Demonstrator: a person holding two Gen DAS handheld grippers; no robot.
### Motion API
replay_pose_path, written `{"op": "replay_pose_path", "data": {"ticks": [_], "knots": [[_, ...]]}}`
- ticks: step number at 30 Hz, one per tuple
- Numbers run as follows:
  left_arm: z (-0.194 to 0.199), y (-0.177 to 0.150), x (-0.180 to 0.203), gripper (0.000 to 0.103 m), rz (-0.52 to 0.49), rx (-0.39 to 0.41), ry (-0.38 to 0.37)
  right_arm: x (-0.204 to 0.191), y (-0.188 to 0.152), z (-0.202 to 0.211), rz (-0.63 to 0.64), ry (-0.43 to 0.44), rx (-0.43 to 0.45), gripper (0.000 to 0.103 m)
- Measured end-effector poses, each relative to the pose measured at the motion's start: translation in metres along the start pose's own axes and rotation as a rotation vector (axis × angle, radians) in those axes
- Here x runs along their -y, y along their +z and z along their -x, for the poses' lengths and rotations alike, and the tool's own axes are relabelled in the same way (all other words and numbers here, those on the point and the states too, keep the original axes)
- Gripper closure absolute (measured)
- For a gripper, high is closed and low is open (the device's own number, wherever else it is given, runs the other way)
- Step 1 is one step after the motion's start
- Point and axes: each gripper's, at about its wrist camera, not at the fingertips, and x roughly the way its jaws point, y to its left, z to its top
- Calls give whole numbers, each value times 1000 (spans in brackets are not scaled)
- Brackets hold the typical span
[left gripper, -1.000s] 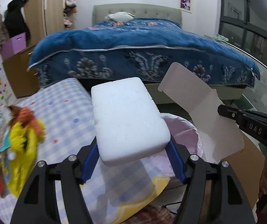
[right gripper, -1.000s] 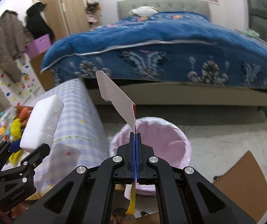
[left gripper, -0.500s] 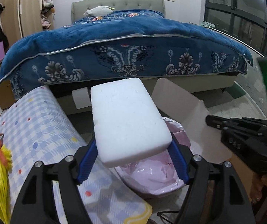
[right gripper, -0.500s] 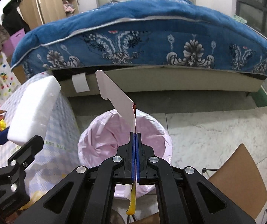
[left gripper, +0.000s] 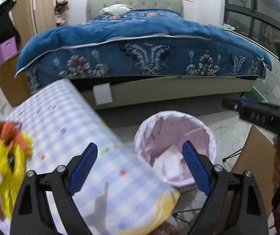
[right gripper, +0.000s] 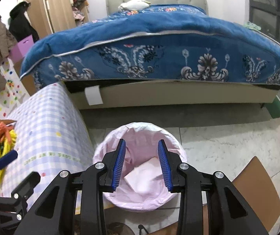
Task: Collect trash
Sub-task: 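Carry both items to the pink wastebasket and open both grippers, then return both tools to the table and grasp the red snack box with the left gripper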
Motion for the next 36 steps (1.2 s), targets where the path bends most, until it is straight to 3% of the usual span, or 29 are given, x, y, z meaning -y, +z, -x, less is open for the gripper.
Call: {"op": "replay_pose_path", "data": {"ticks": [7, 14, 20, 24, 27, 30, 33, 36], "knots": [[48, -23, -43, 17, 82, 38, 76, -47, -5, 29, 85, 97, 27, 67], [93, -55, -99, 17, 201, 61, 190, -124, -12, 55, 241, 233, 52, 67], [125, -91, -152, 15, 314, 61, 300, -194, -26, 67, 384, 333, 56, 55], [141, -117, -200, 15, 416, 46, 409, -229, -35, 70, 444, 365, 56, 52], [146, -132, -227, 14, 481, 33, 458, -247, -42, 70, 469, 378, 50, 51], [146, -143, -249, 10, 521, 23, 494, -258, -44, 67, 485, 380, 42, 44], [141, -148, -259, 7, 549, 16, 498, -265, -45, 63, 492, 374, 45, 37], [130, -145, -266, 7, 567, 1, 469, -270, -45, 59, 495, 367, 40, 35]]}}
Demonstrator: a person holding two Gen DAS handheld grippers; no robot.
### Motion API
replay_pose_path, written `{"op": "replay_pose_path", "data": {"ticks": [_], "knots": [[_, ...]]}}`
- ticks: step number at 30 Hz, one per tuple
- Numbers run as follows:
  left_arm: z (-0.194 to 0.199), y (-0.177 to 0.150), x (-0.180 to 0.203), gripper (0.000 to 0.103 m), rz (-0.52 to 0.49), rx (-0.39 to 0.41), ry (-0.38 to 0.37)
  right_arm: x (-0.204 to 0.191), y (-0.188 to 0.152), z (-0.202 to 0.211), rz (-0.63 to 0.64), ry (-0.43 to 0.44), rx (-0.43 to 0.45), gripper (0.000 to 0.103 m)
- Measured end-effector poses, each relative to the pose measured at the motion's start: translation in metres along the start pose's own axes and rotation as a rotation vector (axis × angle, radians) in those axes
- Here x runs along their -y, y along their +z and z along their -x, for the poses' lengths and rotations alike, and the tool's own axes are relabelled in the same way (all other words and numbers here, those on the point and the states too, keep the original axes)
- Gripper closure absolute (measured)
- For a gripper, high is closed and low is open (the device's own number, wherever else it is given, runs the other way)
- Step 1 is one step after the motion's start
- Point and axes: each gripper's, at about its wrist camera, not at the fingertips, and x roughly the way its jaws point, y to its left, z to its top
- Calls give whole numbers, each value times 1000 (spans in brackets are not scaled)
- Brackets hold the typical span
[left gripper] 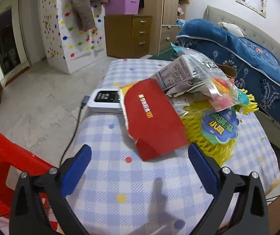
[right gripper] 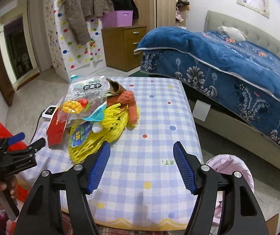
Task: Collect trash
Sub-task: 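Return both tools to the table and grasp the red snack box with the left gripper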
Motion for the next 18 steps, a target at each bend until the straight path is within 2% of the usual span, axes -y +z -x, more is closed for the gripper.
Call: {"op": "replay_pose_path", "data": {"ticks": [9, 17, 18], "knots": [[-38, 23, 16, 7, 1, -56, -24, 11, -3, -15, -15, -20, -30, 34], [-63, 23, 10, 7, 62, -141, -54, 18, -6, -18, -24, -38, -39, 34], [-63, 22, 8, 13, 71, -145, -57, 18, -6, -18, -24, -38, -39, 34]]}}
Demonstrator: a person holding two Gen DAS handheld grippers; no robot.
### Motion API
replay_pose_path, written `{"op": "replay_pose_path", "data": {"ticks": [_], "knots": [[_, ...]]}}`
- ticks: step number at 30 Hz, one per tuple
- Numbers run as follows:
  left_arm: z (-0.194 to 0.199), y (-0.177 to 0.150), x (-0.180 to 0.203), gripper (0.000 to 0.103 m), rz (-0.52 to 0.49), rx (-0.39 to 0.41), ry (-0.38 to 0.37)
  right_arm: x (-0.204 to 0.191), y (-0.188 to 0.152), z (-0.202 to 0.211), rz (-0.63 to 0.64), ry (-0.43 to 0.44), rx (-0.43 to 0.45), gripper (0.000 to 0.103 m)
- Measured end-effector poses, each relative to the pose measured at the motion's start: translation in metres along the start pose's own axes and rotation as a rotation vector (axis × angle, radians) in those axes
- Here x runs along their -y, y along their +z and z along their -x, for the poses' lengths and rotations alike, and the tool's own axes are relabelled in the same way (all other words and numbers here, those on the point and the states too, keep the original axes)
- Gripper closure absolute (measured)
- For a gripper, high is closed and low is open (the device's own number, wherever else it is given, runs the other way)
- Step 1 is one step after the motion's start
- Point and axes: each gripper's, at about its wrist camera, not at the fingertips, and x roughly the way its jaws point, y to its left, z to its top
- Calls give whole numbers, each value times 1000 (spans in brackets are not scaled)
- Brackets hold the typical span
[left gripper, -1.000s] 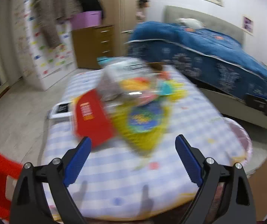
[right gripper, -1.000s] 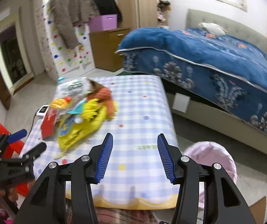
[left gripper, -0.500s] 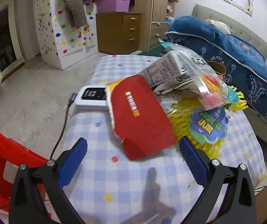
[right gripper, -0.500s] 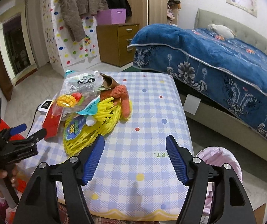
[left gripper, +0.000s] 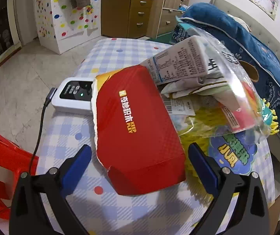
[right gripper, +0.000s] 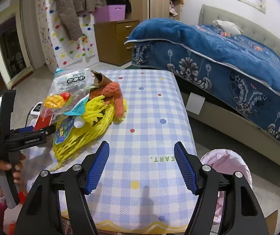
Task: Collect trash
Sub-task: 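Return both tools to the table and grasp the red snack box with the left gripper, then grasp the dried-mango bag with the right gripper while the left gripper holds the red box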
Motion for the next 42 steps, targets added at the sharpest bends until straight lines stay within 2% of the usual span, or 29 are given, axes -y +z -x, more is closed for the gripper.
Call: {"op": "replay_pose_path", "data": {"ticks": [2, 6, 9, 13, 17, 20, 22, 24, 29, 33, 36, 39, 42], "knots": [[2, -1, -2, 21, 7, 1, -10, 0, 0, 1, 2, 1, 1, 34], [22, -7, -6, 22, -9, 56, -5, -5, -1, 5, 17, 9, 12, 34], [49, -15, -8, 22, -33, 120, -10, -15, 1, 12, 42, 35, 40, 38], [81, -21, -13, 22, -48, 184, -6, -41, 7, 16, 123, 69, 66, 48], [109, -22, -23, 22, -49, 239, 12, -73, 16, 12, 211, 106, 78, 49], [120, -21, -30, 22, -48, 265, 34, -97, 20, 4, 273, 124, 85, 43], [122, -20, -32, 22, -46, 272, 40, -111, 21, -4, 313, 125, 88, 30], [122, -19, -36, 22, -42, 273, 41, -124, 20, -15, 359, 99, 82, 27], [114, -17, -42, 22, -37, 252, 26, -144, 21, -38, 432, 18, 86, 26], [108, -15, -46, 22, -34, 235, 12, -152, 26, -50, 461, -32, 99, 31], [105, -16, -45, 22, -38, 230, 8, -154, 29, -54, 463, -34, 99, 47], [104, -18, -44, 22, -43, 229, 1, -154, 31, -57, 475, -34, 96, 58], [105, -20, -39, 22, -49, 229, -3, -153, 30, -62, 490, -39, 84, 60]]}}
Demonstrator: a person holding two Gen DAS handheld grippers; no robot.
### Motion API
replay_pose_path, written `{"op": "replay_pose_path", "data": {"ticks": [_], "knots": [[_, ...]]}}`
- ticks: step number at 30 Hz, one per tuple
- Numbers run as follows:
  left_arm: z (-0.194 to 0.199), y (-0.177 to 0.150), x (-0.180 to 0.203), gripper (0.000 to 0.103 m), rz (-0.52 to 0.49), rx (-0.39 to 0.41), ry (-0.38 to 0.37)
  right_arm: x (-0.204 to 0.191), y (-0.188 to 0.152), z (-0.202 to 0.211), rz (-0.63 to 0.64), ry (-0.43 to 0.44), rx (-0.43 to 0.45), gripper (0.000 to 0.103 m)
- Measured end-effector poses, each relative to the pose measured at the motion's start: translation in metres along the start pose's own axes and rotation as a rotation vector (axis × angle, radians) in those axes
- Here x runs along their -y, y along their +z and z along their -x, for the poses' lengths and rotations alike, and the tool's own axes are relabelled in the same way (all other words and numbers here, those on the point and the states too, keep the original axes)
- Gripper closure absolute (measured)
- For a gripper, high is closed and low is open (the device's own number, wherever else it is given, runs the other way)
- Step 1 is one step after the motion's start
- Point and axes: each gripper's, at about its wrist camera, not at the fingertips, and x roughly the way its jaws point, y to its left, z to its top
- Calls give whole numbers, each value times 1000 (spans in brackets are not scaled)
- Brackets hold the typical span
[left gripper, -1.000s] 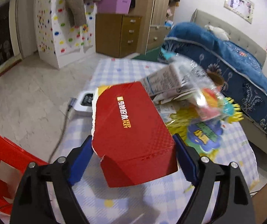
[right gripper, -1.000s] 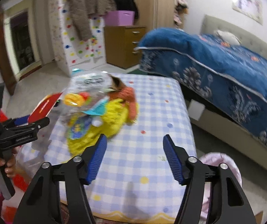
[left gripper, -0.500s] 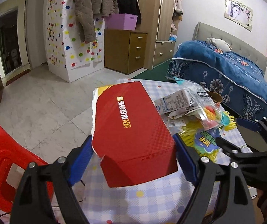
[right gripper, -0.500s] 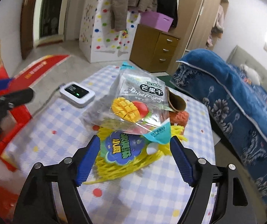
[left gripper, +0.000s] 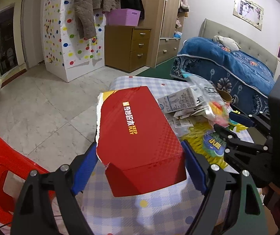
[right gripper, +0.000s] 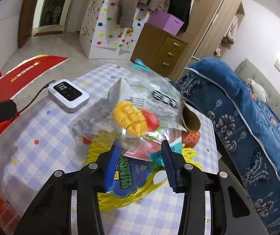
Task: Collect trash
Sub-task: 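Grasp the dried-mango bag with the right gripper while the left gripper holds the red box, then carry the bag and red box to the wastebasket and release both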
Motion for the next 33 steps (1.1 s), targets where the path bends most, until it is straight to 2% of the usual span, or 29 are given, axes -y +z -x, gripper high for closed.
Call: {"op": "replay_pose_path", "data": {"ticks": [2, 3, 4, 8, 9, 10, 11, 12, 13, 16, 21, 24, 28, 33], "knots": [[2, -1, 2, 22, -5, 2, -1, -1, -1, 0, 19, 19, 1, 52], [3, -1, 4, 22, -9, 4, -1, -2, -1, 1, 31, 18, 9, 42], [3, -1, 5, 22, -10, 3, 0, -3, -1, 3, 41, 9, 19, 40], [2, -2, 9, 22, -15, -3, 4, -6, 2, 0, 70, -20, 42, 42], [2, -2, 10, 22, -19, -4, 6, -6, 4, -1, 70, -22, 46, 45], [2, -2, 11, 22, -22, -3, 7, -6, 5, -1, 67, -20, 52, 57], [3, -2, 12, 22, -24, -2, 9, -5, 5, 0, 64, -16, 56, 64], [4, -1, 12, 22, -25, 2, 10, -4, 6, 2, 57, -9, 65, 78], [6, 0, 12, 22, -24, 7, 12, -2, 6, 5, 46, -1, 74, 86], [10, 0, 14, 22, -27, 17, 17, 10, 6, 21, -9, 37, 119, 98], [24, 2, 26, 22, -51, 45, 0, 54, 4, 63, -207, 156, 215, 101], [34, 3, 37, 22, -75, 73, -23, 79, -4, 88, -281, 210, 252, 101], [48, 1, 61, 22, -122, 110, -80, 100, -24, 108, -346, 235, 255, 101], [52, -7, 103, 22, -198, 114, -168, 114, -60, 122, -387, 190, 226, 101]]}}
